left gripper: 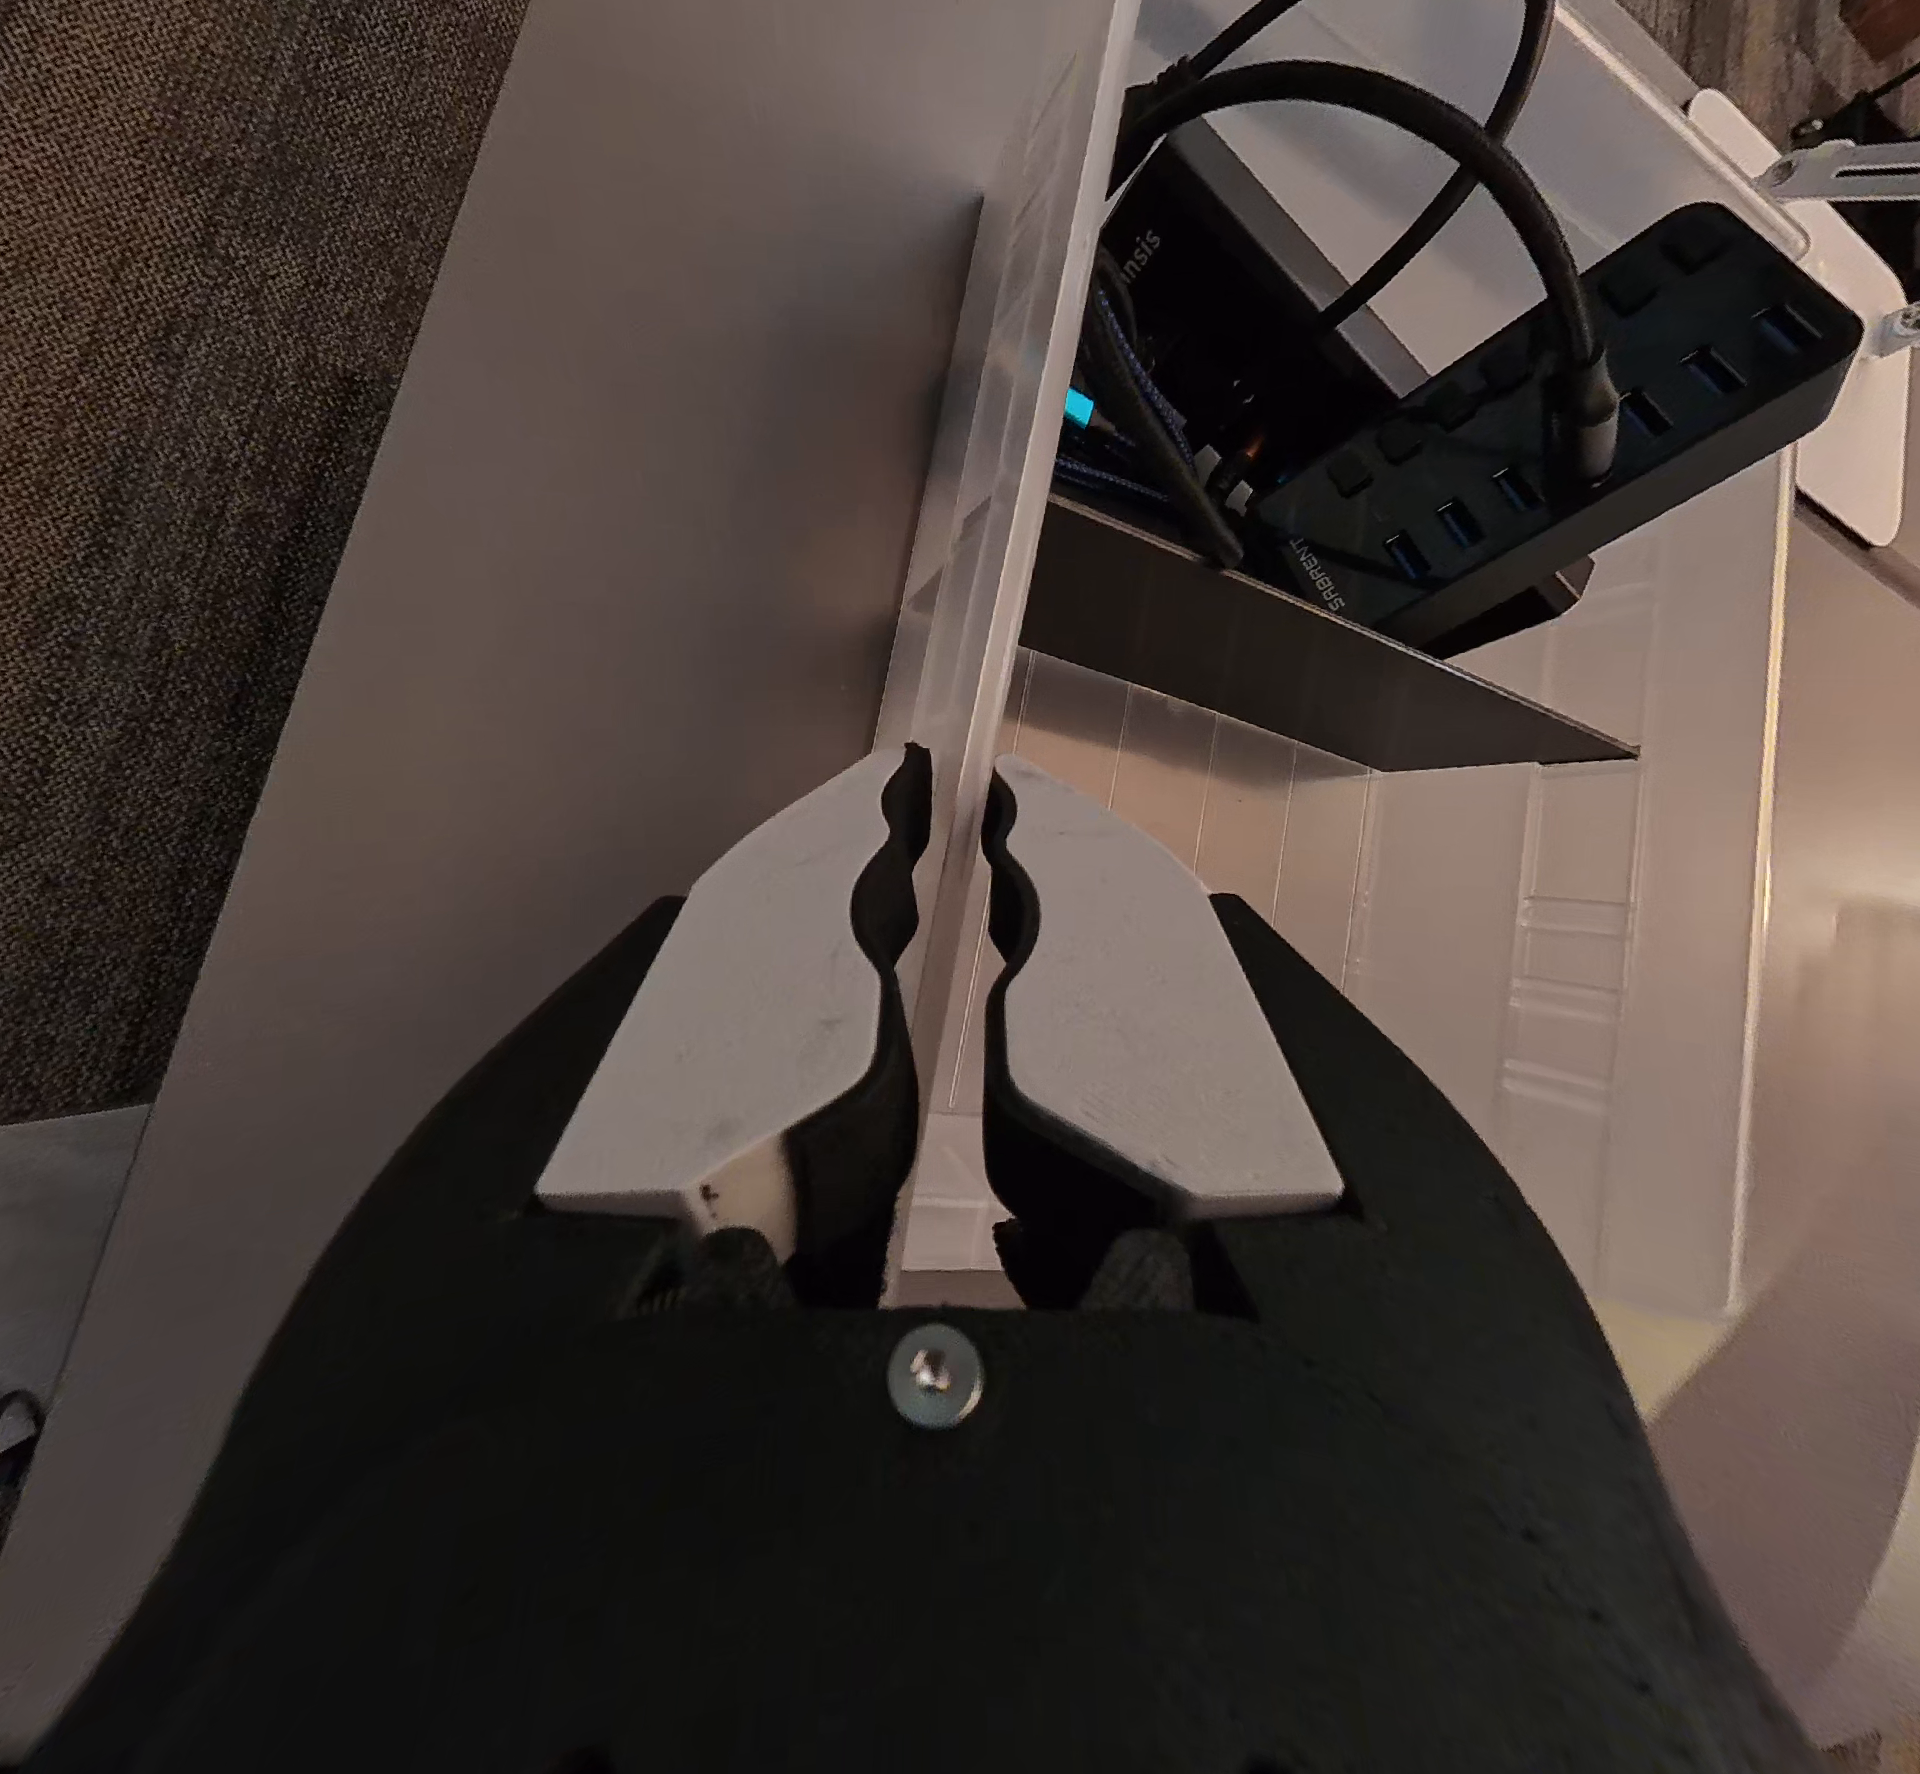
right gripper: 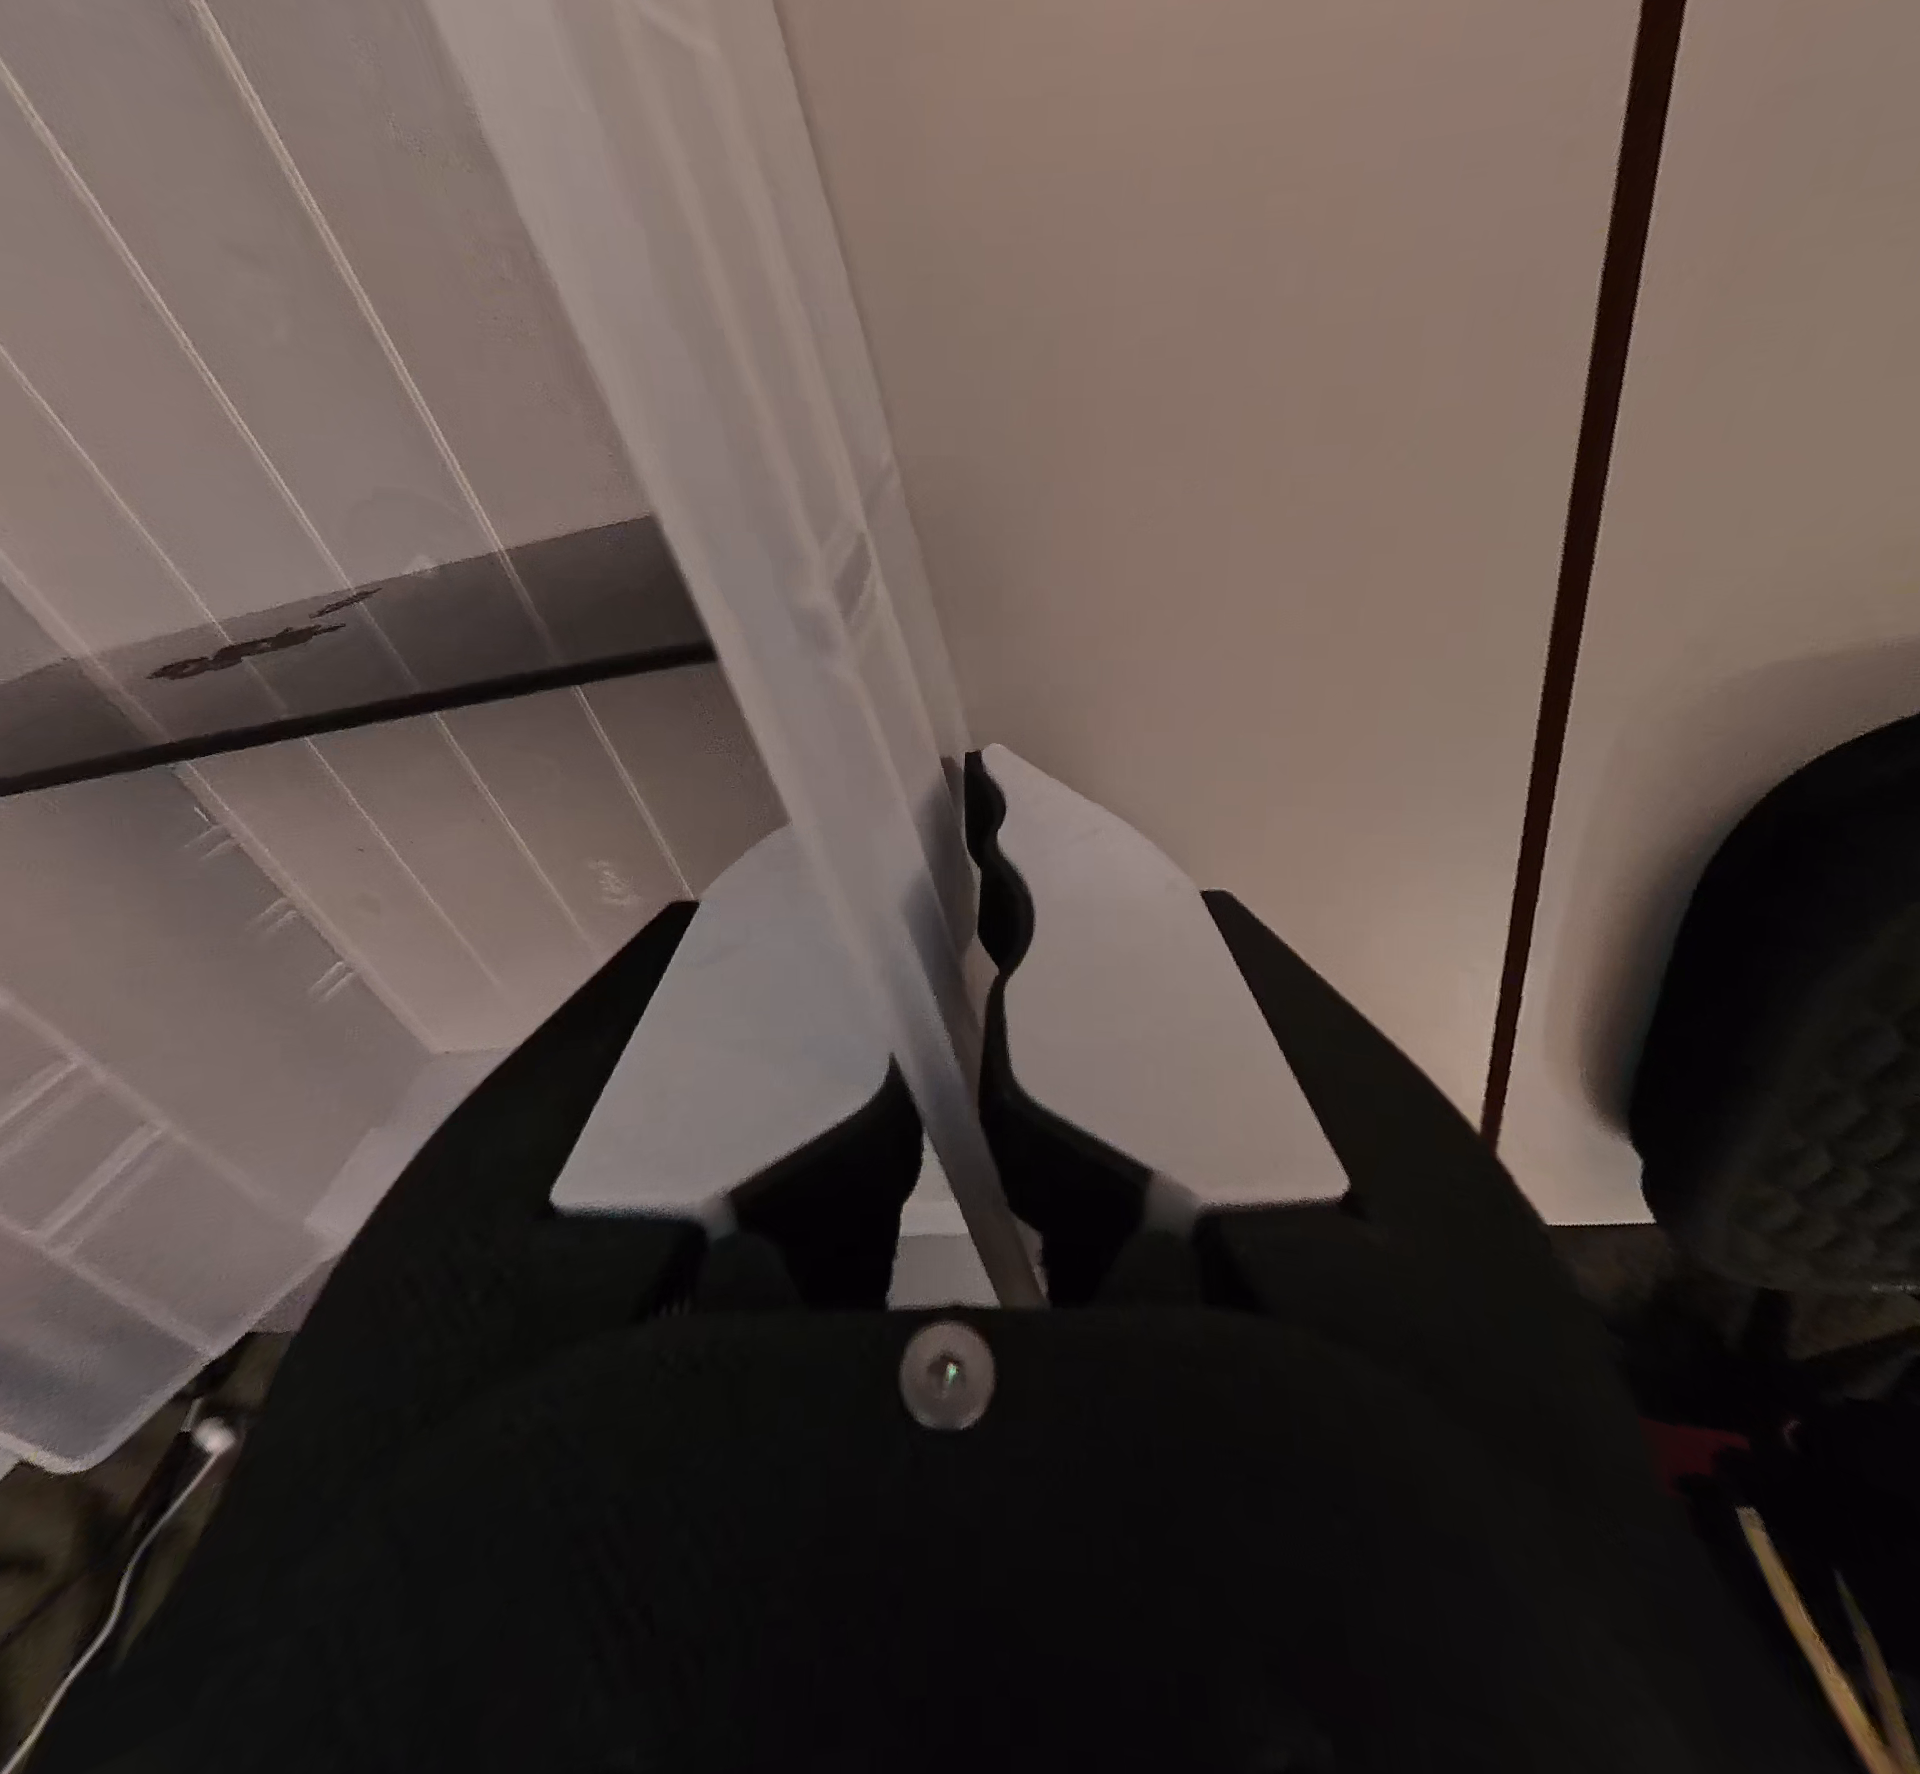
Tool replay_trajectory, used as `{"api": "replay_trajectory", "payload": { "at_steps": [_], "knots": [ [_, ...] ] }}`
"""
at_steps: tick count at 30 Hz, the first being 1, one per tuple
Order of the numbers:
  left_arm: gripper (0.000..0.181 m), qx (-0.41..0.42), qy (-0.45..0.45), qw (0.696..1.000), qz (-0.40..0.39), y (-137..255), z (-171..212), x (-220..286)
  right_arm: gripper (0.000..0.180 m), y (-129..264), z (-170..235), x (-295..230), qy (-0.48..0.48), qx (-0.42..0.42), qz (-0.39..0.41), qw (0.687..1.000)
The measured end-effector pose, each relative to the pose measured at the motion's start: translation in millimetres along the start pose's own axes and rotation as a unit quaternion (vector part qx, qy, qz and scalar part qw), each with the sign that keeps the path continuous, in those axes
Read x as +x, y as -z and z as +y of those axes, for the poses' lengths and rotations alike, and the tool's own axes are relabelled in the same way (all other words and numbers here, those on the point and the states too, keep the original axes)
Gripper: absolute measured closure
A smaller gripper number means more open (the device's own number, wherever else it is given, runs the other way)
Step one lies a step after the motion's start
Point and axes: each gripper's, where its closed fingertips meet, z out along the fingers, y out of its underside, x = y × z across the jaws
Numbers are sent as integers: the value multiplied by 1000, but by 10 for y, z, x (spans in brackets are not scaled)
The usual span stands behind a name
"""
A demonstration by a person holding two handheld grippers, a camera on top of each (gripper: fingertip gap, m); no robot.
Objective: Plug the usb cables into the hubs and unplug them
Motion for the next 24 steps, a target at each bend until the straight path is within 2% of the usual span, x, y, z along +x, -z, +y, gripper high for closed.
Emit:
{"api": "replay_trajectory", "payload": {
  "at_steps": [9, 14, 19, 24],
  "knots": [
    [170, 15, 7, 1000, 1, -18, -47, -28, 170, 11, -32, 123, 71, -7, 26, 997],
    [167, 20, 16, 1000, -4, -4, -68, -27, 155, 27, -85, 153, 84, 11, 42, 996],
    [160, 72, 26, 997, -8, 174, -227, 0, 150, 158, -169, 136, 94, 52, 42, 993],
    [160, 146, 6, 989, -5, 496, -424, 117, 148, 551, -301, 100, 122, 119, 81, 982]
  ]
}}
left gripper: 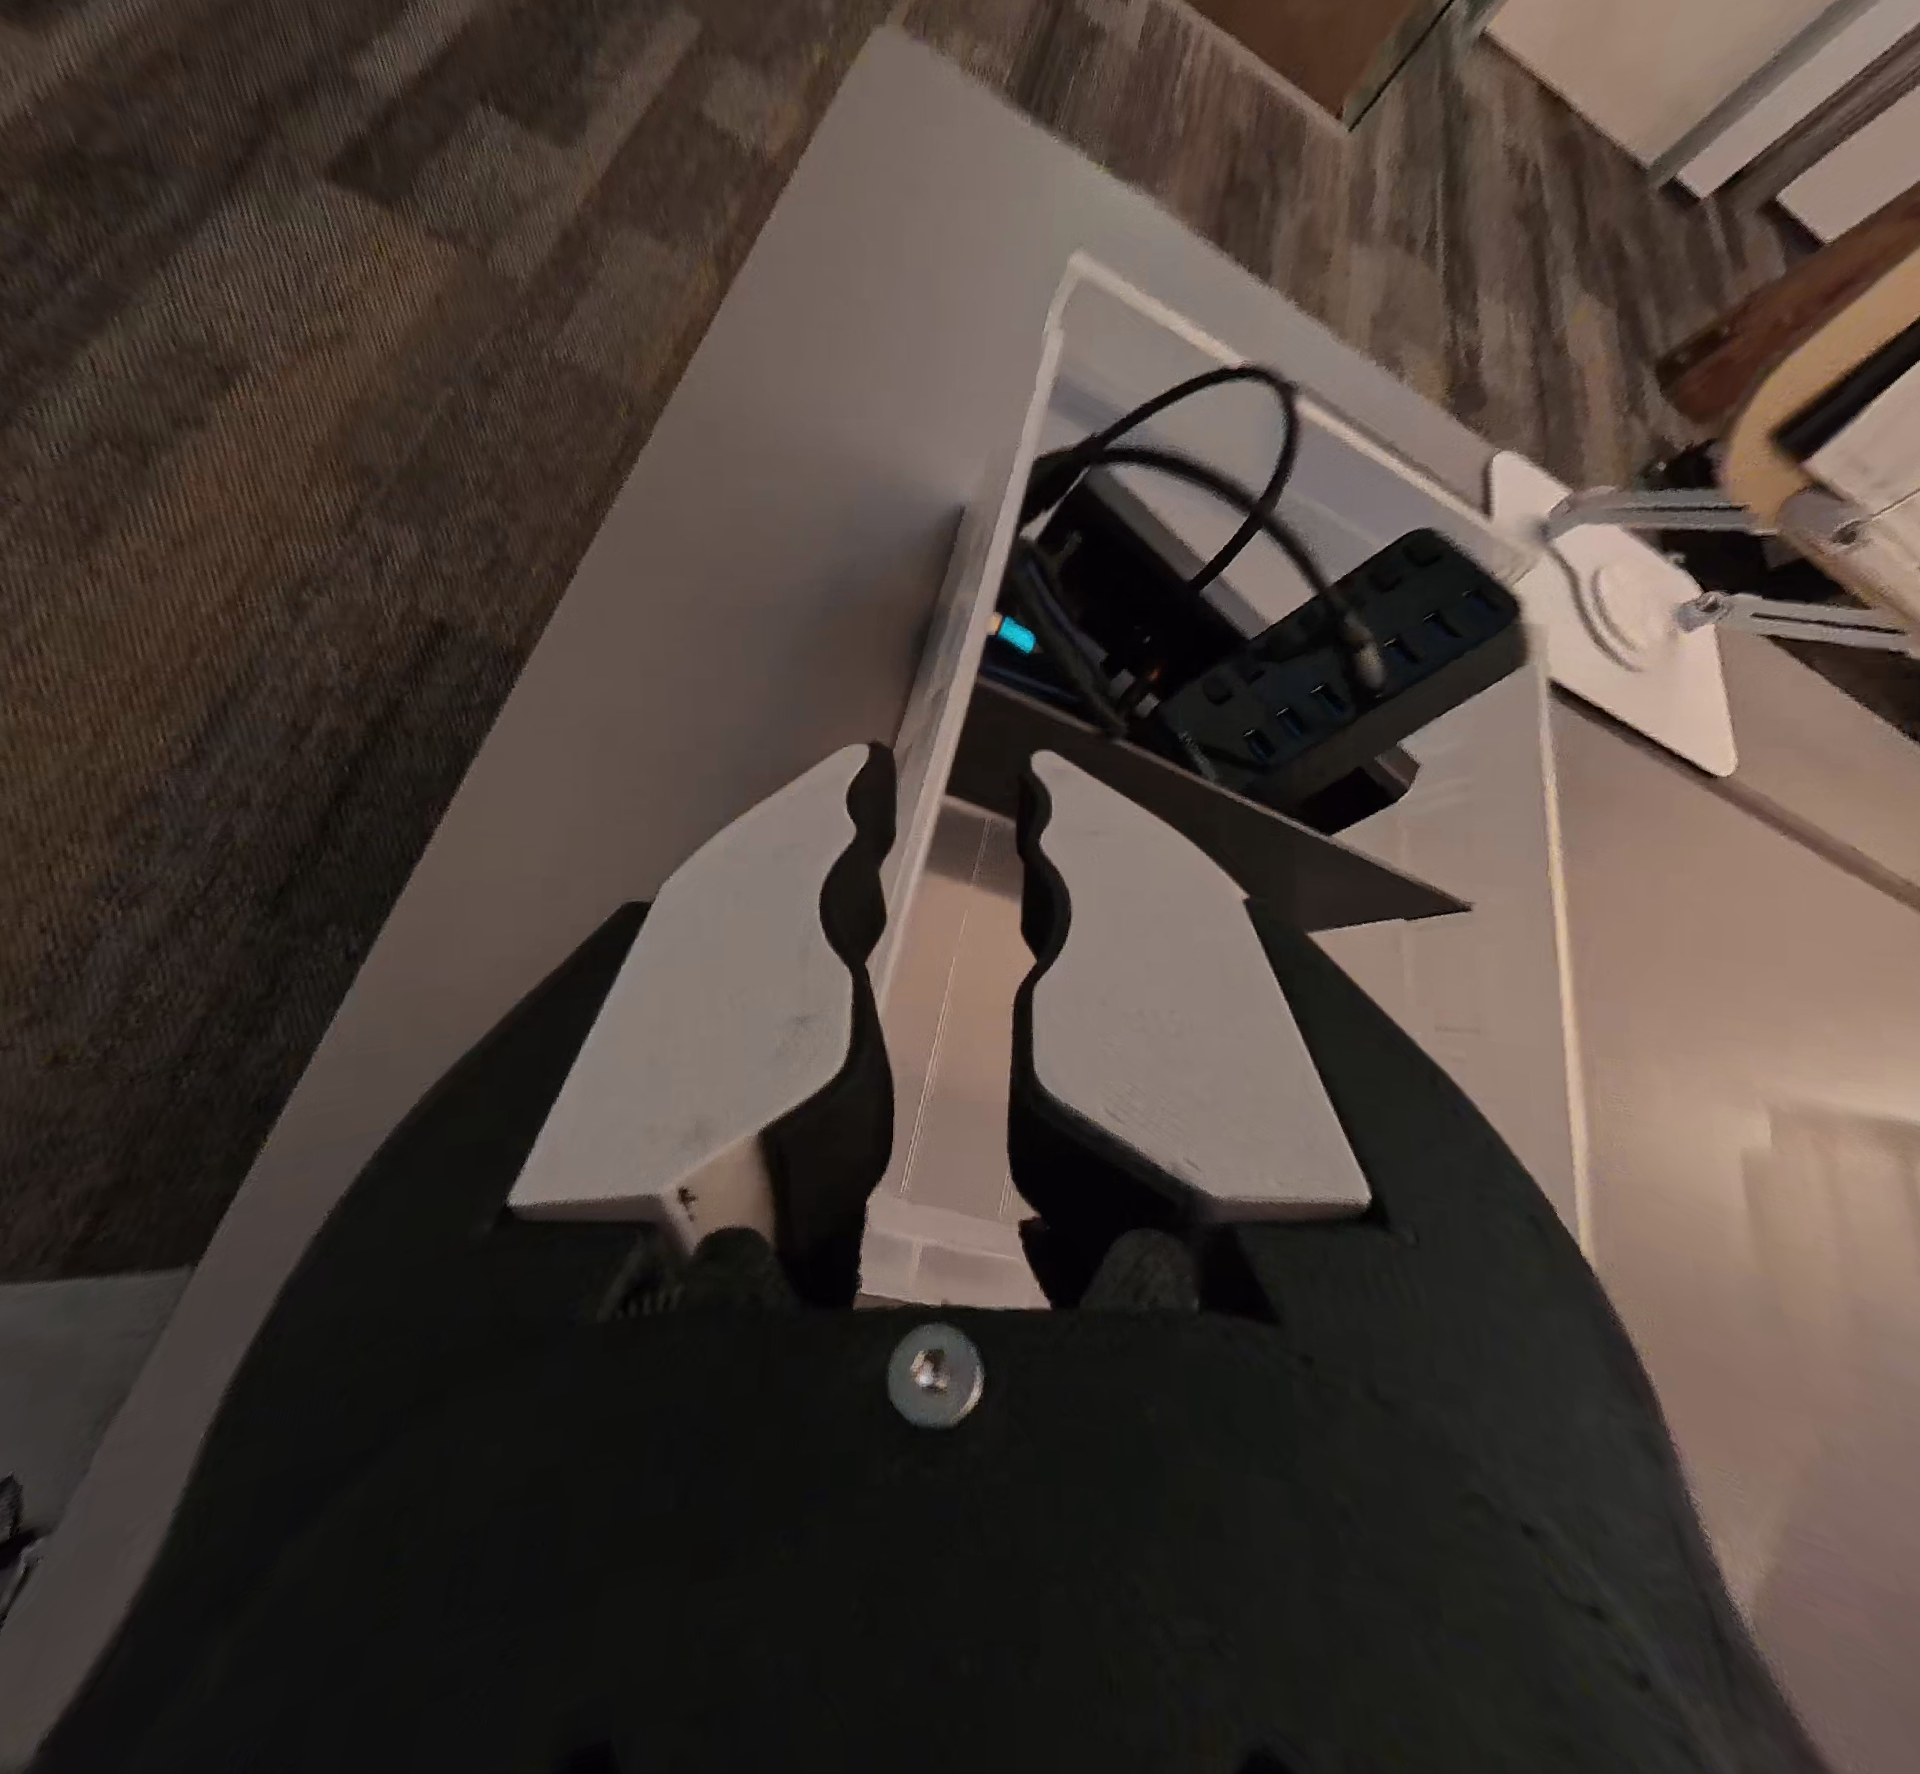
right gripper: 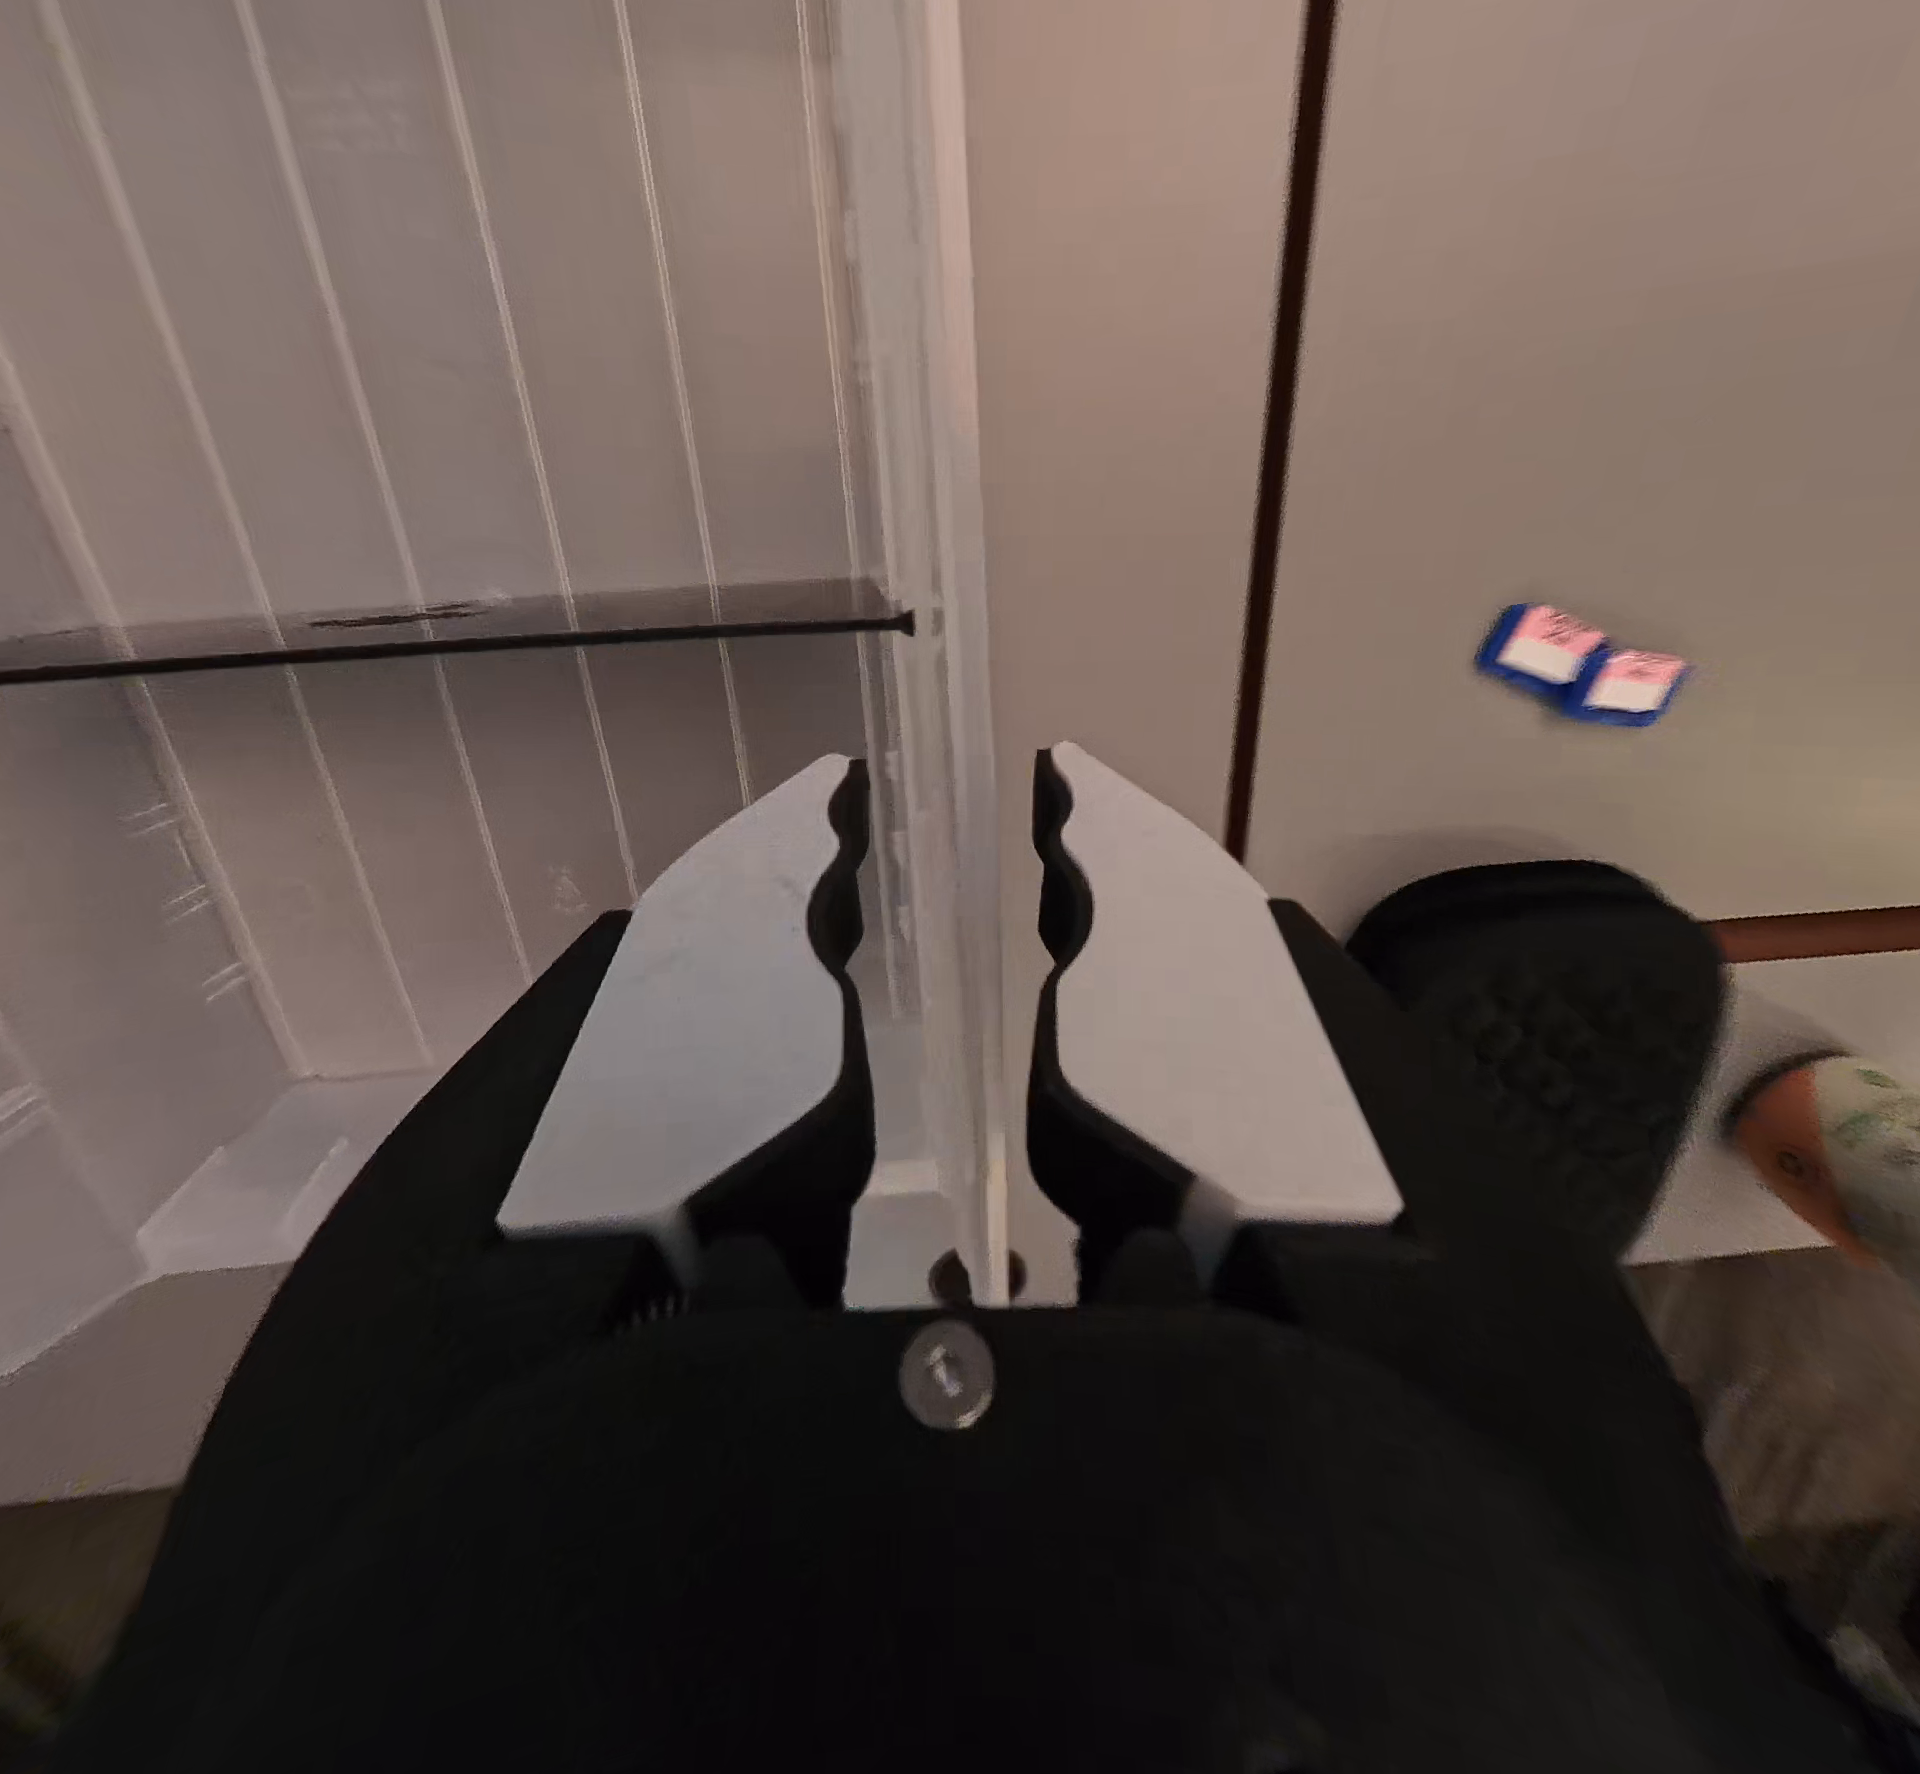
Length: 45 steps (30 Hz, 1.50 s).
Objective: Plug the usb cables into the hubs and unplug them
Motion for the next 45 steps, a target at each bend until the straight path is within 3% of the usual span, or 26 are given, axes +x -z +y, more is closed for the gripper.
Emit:
{"api": "replay_trajectory", "payload": {
  "at_steps": [4, 7, 10, 12, 15, 18, 19, 22, 27, 30, 33, 36, 45],
  "knots": [
    [160, 72, -53, 996, 11, 262, -248, 219, 149, 577, -329, -19, 45, 108, 71, 991],
    [159, 134, -105, 985, 31, 471, -418, 473, 151, 1186, -686, -338, 84, 263, 97, 956],
    [154, 151, -155, 974, 70, 545, -407, 752, 147, 1863, -972, -983, 132, 448, 85, 880],
    [151, 156, -203, 961, 101, 506, -371, 945, 125, 2206, -1027, -1539, 163, 545, 48, 821],
    [133, 161, -267, 940, 137, 339, -294, 1217, 116, 2591, -964, -2430, 213, 662, -17, 718],
    [129, 96, -300, 937, 154, -13, -64, 1389, 116, 2778, -868, -3208, 232, 698, -81, 672],
    [137, 55, -300, 941, 145, -163, 47, 1384, 116, 2863, -821, -3458, 236, 711, -109, 654],
    [134, -53, -294, 951, 77, -556, 312, 1227, 117, 3097, -673, -4144, 261, 724, -195, 608],
    [129, -98, -297, 948, 58, -881, 493, 1270, 116, 3319, -561, -4780, 297, 719, -245, 579],
    [131, -100, -321, 942, -9, -1023, 487, 1200, 117, 3316, -485, -4960, 309, 710, -279, 568],
    [136, -99, -336, 935, -61, -1090, 484, 1139, 117, 3254, -469, -5036, 324, 694, -290, 574],
    [133, -138, -334, 930, -66, -1180, 618, 1089, 117, 3160, -513, -4979, 333, 686, -267, 589],
    [148, -112, -321, 938, -65, -1190, 555, 1055, 117, 3051, -513, -4847, 333, 665, -270, 611]
  ]
}}
